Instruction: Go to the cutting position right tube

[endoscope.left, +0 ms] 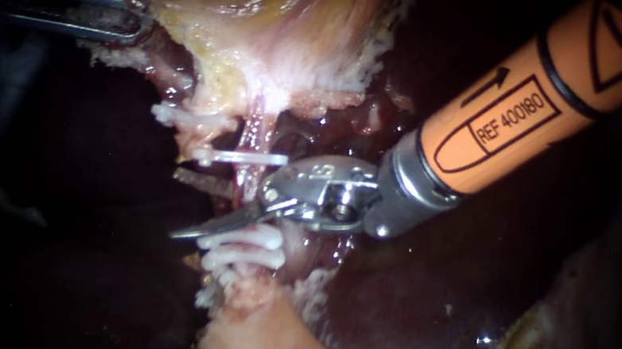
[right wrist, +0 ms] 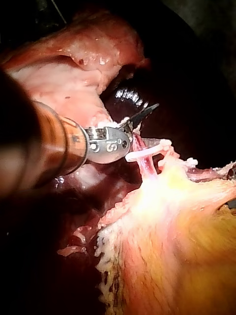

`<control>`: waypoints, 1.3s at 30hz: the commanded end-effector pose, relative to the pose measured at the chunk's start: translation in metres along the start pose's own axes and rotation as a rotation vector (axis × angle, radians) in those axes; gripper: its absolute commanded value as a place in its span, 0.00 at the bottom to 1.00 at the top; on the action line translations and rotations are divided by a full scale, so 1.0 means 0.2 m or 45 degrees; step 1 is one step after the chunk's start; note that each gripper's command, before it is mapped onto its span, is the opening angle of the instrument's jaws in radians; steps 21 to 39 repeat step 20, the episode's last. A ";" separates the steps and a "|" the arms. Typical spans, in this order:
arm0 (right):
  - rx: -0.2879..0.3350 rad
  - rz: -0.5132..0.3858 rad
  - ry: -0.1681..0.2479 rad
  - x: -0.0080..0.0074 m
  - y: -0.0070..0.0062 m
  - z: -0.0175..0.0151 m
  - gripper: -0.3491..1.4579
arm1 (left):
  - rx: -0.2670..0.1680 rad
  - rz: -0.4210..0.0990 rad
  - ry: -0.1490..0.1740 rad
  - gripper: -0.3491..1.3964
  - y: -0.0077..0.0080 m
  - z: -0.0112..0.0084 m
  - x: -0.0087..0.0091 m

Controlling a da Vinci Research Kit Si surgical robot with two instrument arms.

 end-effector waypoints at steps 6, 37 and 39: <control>0.030 0.002 0.013 0.003 -0.006 0.000 0.92 | -0.001 0.000 0.000 0.00 0.000 0.000 0.000; 0.029 0.001 0.013 0.003 -0.006 0.000 0.92 | -0.001 0.000 0.000 0.00 0.000 0.000 0.000; 0.029 0.001 0.013 0.003 -0.006 0.000 0.92 | -0.001 0.000 0.000 0.00 0.000 0.000 0.000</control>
